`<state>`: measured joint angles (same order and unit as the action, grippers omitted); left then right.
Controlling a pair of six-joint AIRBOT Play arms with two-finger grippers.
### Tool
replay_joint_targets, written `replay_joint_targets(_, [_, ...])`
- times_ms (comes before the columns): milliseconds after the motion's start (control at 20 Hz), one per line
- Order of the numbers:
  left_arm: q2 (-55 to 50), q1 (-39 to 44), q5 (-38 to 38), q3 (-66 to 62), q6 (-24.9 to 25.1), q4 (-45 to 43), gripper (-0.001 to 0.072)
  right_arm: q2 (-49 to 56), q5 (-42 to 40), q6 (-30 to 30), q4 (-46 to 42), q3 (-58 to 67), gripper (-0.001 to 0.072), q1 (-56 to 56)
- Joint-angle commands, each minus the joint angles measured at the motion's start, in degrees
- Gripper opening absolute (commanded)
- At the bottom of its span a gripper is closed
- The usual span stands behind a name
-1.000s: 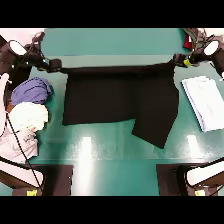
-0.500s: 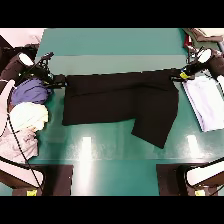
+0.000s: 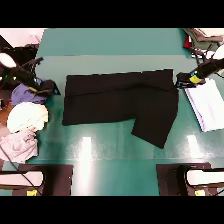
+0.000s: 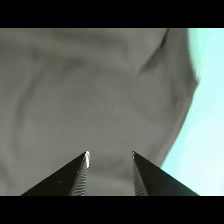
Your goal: Fold the shirts.
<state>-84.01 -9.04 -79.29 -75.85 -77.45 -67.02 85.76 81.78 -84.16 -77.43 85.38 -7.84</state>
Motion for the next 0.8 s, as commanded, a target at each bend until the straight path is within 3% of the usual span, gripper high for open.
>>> replay_joint_targets(0, [9.6,-1.1,3.4,15.5,1.0,0.4,0.0617,-7.8,0.2,3.2,3.0,-8.5,0.0327,-0.3])
replay_joint_targets(250, [13.0,-1.1,10.8,30.0,1.0,5.0,0.0618,-13.7,-1.2,6.3,13.5,-16.7,0.0327,-3.1])
replay_joint_targets(700, [12.8,-1.0,14.1,33.8,1.4,10.3,0.0616,-16.4,-1.4,6.3,14.9,-18.2,0.0327,-5.1])
replay_joint_targets(750, [12.8,-1.0,14.2,33.8,1.4,11.1,0.0561,-16.4,-1.4,6.3,14.9,-18.2,0.0327,-5.1])
